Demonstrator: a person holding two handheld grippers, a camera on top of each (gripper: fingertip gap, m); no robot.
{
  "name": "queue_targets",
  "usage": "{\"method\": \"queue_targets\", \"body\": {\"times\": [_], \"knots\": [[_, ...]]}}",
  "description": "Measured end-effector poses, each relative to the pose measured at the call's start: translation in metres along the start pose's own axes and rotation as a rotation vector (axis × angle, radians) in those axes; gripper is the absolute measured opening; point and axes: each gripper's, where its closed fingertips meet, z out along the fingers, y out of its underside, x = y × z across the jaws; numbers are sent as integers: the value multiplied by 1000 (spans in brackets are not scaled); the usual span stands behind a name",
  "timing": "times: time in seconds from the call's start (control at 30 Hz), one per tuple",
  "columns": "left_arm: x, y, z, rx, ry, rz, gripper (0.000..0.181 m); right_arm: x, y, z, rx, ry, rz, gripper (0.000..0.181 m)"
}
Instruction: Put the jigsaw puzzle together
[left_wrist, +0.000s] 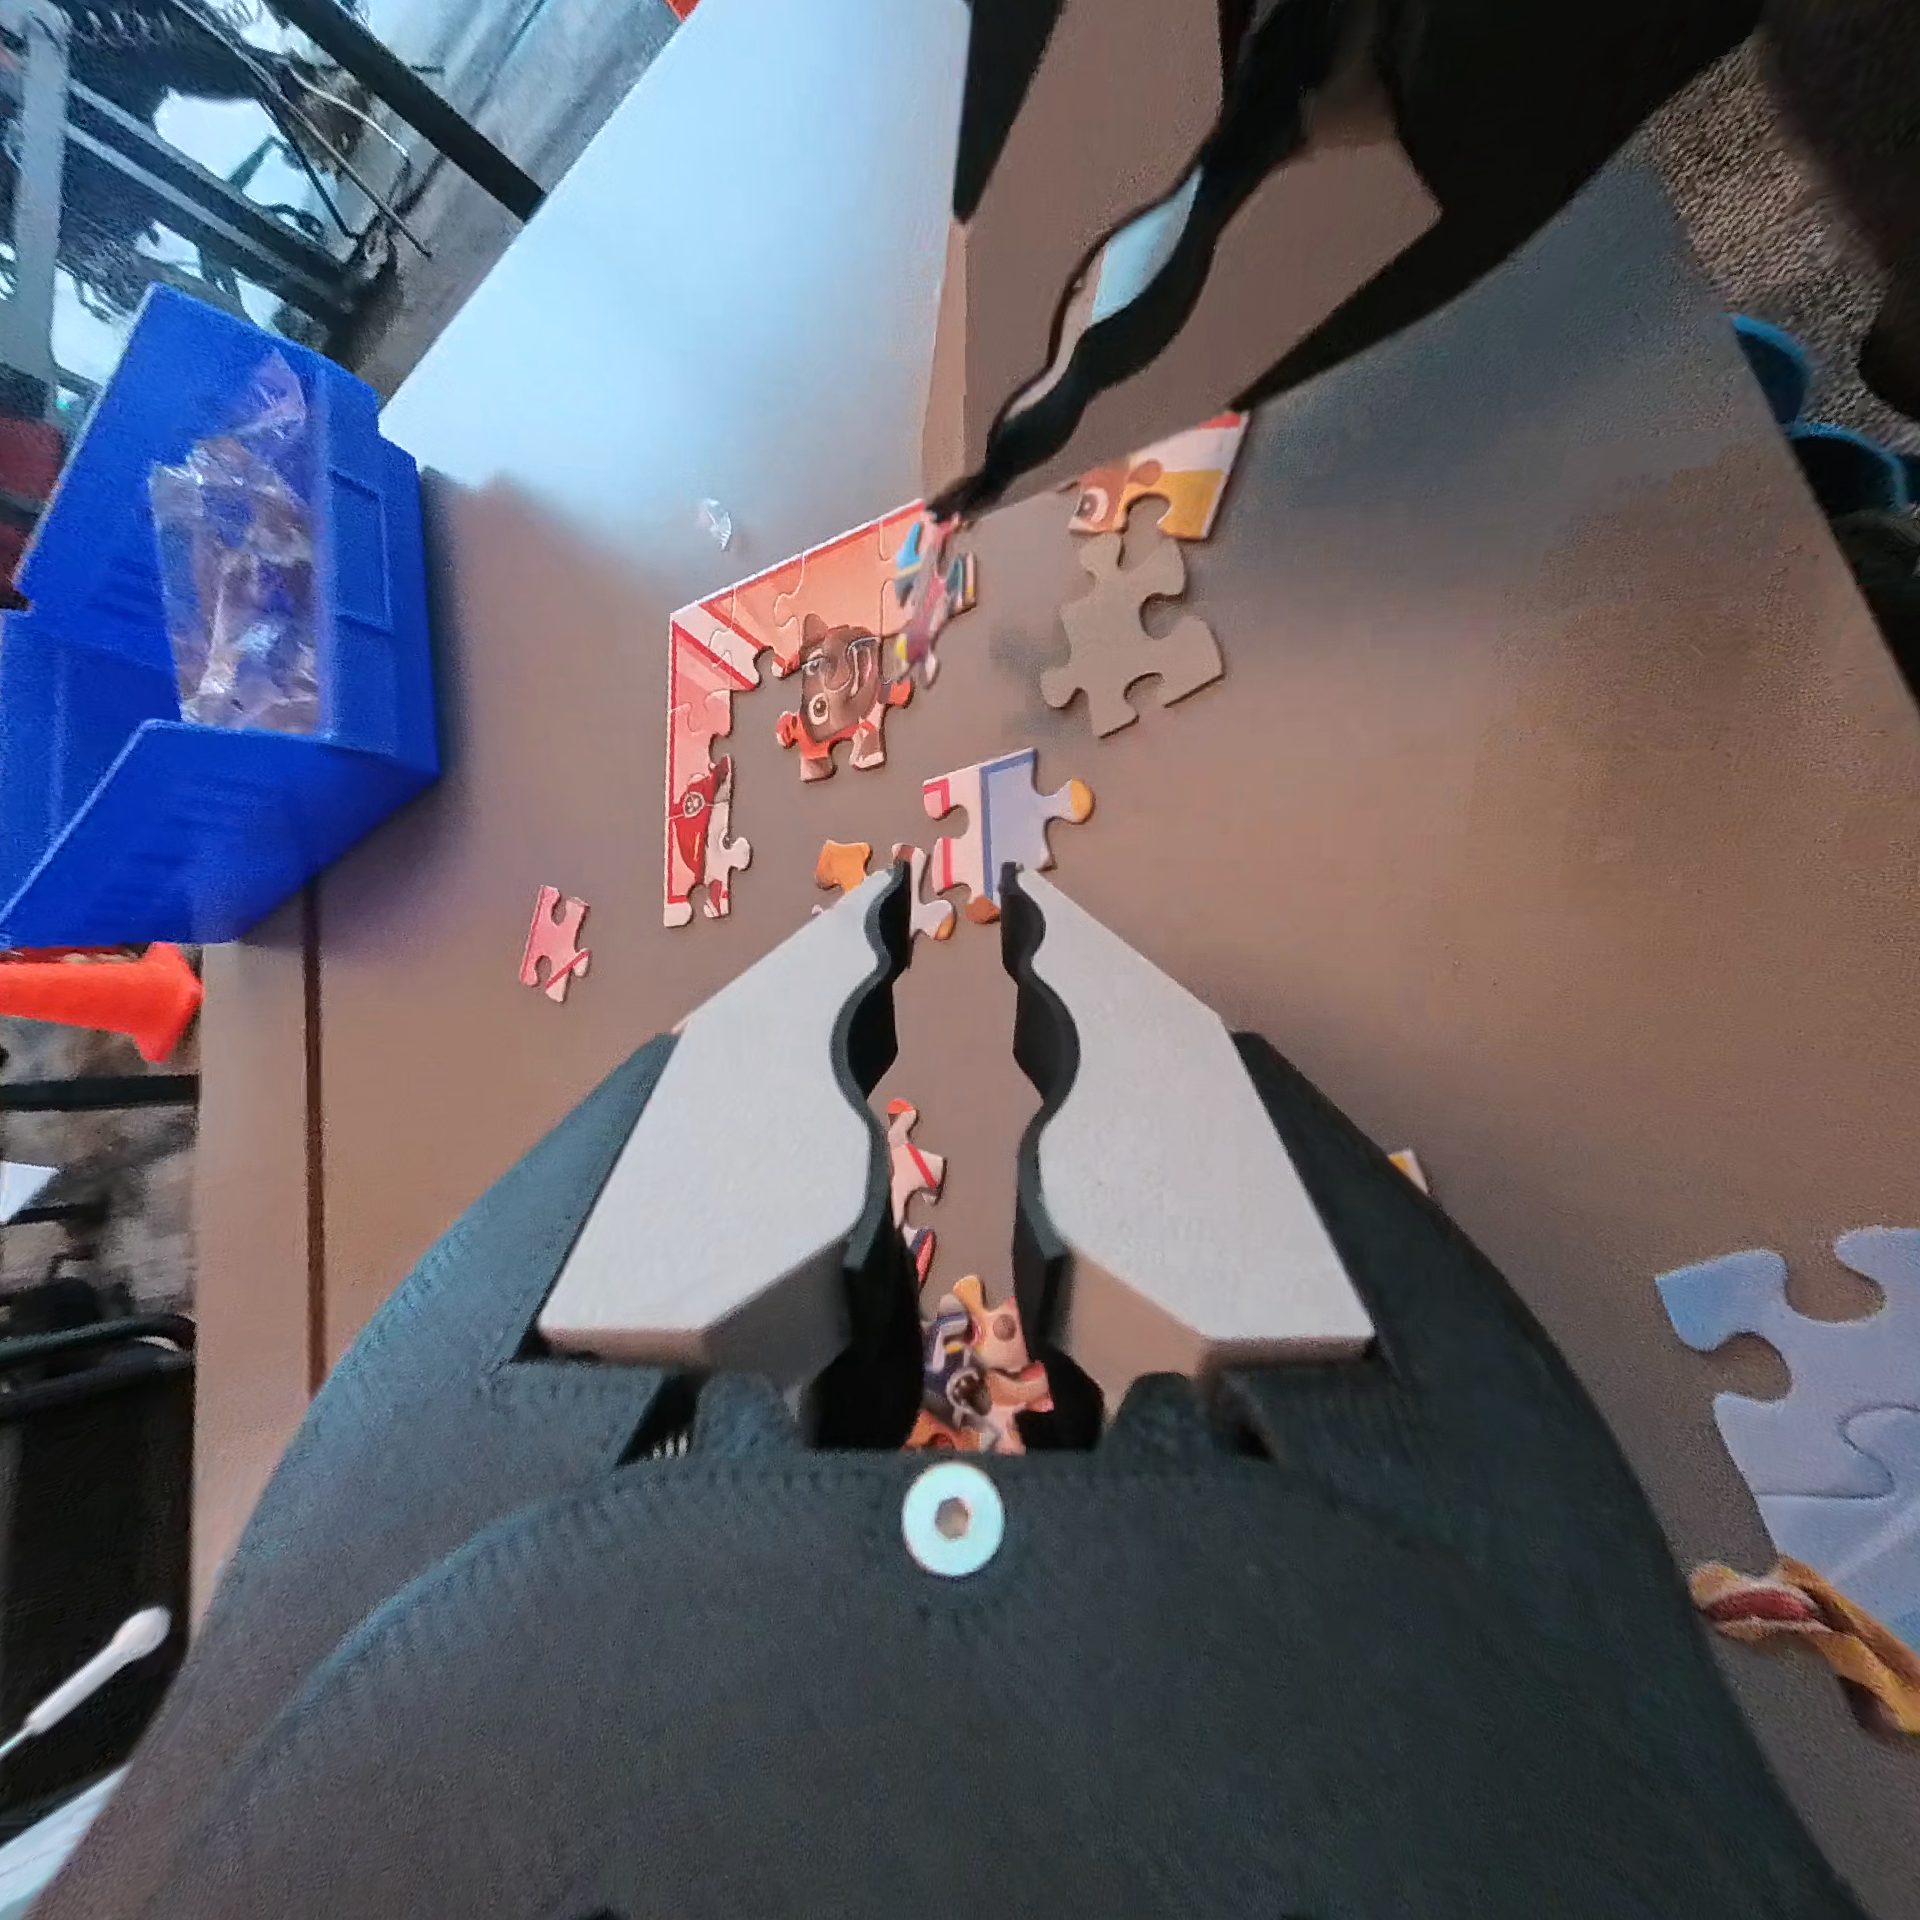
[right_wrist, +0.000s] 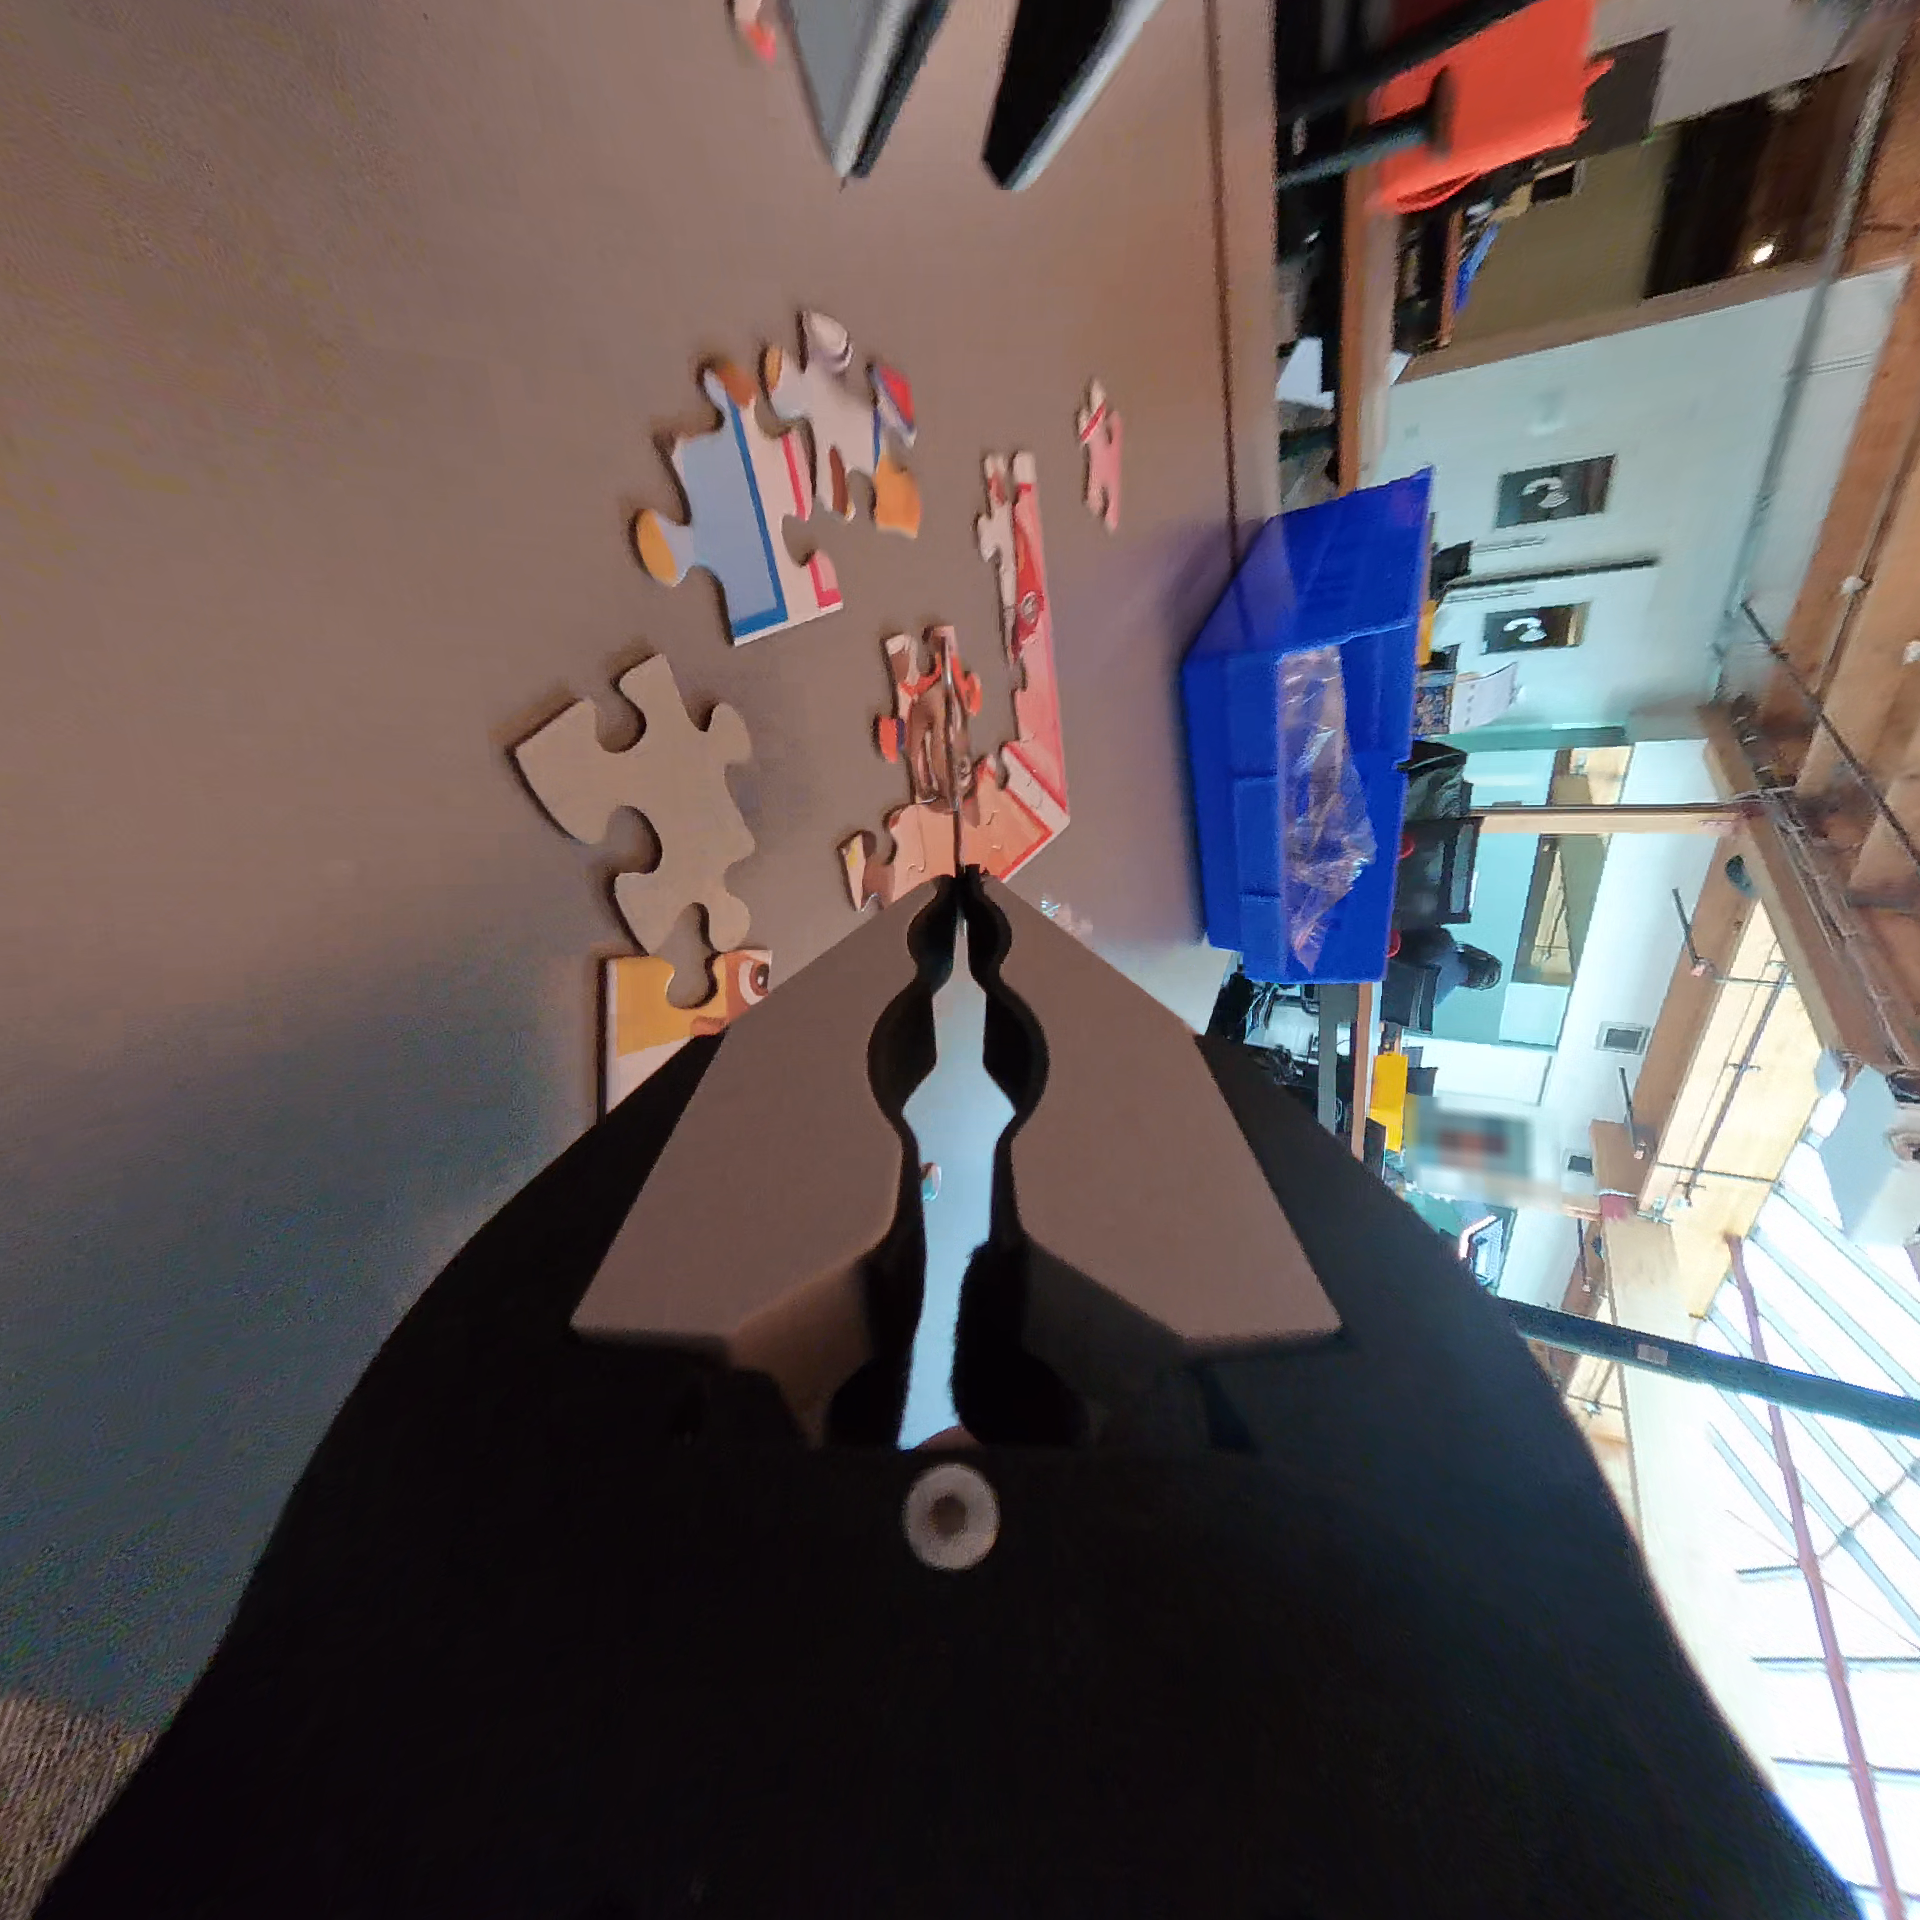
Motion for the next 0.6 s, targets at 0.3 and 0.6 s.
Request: {"method": "queue_targets", "body": {"times": [0.3,0.6], "knots": [[-7,5,26,-30,56,-73,18,-10,5,27,-81,-74,-18,0],[-8,6,45,-28,100,-113,18,-15,5,35,-134,-149,-16,2]]}}
